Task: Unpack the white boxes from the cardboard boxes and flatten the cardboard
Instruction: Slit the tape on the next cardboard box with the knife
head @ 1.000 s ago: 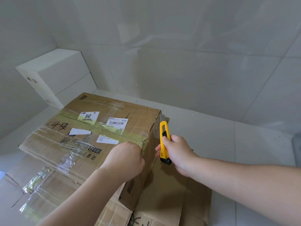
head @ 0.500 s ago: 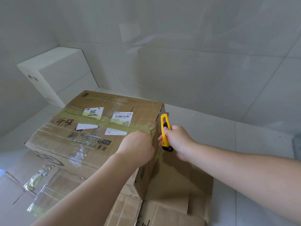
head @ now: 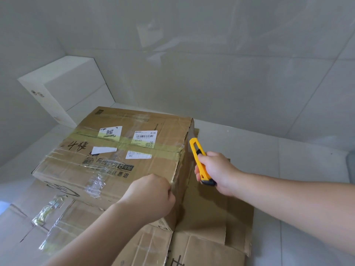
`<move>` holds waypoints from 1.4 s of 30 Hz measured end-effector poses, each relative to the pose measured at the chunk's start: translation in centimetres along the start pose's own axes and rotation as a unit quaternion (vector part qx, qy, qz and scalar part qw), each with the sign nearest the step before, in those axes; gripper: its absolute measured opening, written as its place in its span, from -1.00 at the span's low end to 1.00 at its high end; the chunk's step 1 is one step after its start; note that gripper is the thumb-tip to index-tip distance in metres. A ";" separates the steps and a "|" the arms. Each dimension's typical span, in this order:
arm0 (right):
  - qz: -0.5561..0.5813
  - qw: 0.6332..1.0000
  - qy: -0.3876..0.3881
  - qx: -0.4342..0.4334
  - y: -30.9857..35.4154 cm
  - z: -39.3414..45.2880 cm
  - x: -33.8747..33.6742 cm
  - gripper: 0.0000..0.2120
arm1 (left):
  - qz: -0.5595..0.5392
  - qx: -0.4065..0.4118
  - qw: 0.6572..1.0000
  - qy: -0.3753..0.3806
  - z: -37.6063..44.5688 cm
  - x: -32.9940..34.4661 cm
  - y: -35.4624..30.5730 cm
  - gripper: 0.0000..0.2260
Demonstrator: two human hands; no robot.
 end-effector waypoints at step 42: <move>-0.110 0.989 0.101 -0.015 -0.9 -1.5 -0.5 -0.76 | -0.086 0.062 0.991 -0.087 1.3 0.0 0.3 -0.70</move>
Point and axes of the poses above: each hand's wrist, its own z-axis towards the middle knuckle, its own x-axis out of the palm, y = z × x, the point moved 5 cm from there along z, towards the middle knuckle, and after that the axes turned 4 degrees about x, right-handed, at the moved point
